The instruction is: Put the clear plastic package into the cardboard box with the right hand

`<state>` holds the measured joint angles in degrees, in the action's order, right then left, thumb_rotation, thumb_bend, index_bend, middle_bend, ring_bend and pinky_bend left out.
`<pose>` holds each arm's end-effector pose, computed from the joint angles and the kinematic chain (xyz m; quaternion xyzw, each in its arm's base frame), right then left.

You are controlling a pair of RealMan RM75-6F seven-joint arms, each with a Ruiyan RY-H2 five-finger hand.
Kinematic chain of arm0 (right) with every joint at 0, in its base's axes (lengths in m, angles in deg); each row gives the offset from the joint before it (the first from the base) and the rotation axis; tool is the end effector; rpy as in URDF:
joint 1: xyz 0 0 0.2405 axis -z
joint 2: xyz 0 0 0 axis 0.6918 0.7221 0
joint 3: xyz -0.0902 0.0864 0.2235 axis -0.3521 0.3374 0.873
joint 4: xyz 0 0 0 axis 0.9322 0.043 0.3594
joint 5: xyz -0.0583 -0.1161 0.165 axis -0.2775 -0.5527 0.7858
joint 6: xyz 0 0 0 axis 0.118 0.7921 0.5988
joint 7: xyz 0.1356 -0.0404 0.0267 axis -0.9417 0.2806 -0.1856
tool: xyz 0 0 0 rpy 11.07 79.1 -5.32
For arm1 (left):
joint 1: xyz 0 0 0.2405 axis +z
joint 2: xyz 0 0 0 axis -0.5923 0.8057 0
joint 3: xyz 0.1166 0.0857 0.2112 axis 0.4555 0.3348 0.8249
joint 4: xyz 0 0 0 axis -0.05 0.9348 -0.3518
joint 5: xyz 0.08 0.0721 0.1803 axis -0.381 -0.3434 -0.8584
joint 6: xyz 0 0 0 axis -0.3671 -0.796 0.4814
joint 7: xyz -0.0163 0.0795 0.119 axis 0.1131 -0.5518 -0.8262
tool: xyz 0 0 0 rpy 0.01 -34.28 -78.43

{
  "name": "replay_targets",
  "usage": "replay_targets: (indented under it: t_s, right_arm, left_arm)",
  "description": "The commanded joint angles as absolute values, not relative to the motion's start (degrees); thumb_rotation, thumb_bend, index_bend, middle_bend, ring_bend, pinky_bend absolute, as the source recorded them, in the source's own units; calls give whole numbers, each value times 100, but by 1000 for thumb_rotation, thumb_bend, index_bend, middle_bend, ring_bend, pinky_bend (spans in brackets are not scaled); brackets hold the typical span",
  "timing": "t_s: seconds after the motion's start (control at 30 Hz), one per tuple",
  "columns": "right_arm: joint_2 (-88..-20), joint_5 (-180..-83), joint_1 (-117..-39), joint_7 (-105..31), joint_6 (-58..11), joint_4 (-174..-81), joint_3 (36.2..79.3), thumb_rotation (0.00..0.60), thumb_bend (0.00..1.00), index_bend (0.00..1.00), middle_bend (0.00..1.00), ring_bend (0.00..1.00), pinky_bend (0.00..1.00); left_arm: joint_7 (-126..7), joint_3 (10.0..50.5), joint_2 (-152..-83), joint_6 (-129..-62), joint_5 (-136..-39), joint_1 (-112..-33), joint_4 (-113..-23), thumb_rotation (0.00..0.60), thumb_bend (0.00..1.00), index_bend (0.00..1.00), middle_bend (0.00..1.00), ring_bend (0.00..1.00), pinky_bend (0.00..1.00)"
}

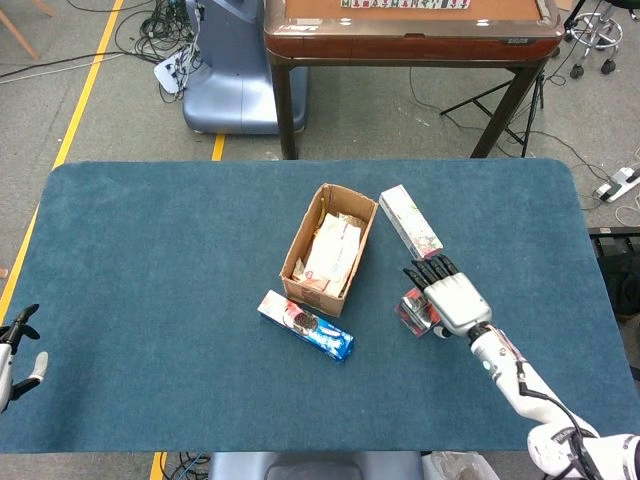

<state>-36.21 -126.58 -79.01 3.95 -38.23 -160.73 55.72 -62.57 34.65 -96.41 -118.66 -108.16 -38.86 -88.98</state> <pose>-0.1849 -0.2967 0.0682 0.8044 -0.3227 0.2203 0.4474 -0.3222 0.1710 0.1810 -0.5665 -0.3740 -0.3573 0.6415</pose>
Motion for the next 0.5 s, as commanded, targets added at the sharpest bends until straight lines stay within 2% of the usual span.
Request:
replay_targets:
  t_s: [0.03, 0.33, 0.43, 0.5]
  right_arm:
    - [-3786, -12162, -8204, 625, -3974, -16019, 5526, 600, 0, 0, 1, 0, 0]
    - [-3935, -11313, -8738, 806, -4073, -15869, 5268, 600, 0, 0, 91, 3, 0]
    - [-3957, -11198, -8827, 799, -4015, -15846, 5180, 600, 0, 28, 211, 105, 0]
    - [-3978, -11196, -8863, 784, -3944, -15826, 5126, 600, 0, 123, 319, 218, 35]
  left_arm:
    - [-6233, 3465, -9616, -11855, -10806, -3879, -8915, 600, 387, 129, 431, 339, 478]
    - [-6163, 3461, -9538, -11861, -10790, -3848, -8972, 600, 387, 130, 431, 339, 478]
    - [-6152, 3461, -9527, -11855, -10784, -3844, -8978, 600, 387, 130, 431, 339, 478]
    - [-6150, 3460, -9525, -11850, -10783, -3844, -8978, 600, 387, 130, 431, 339, 478]
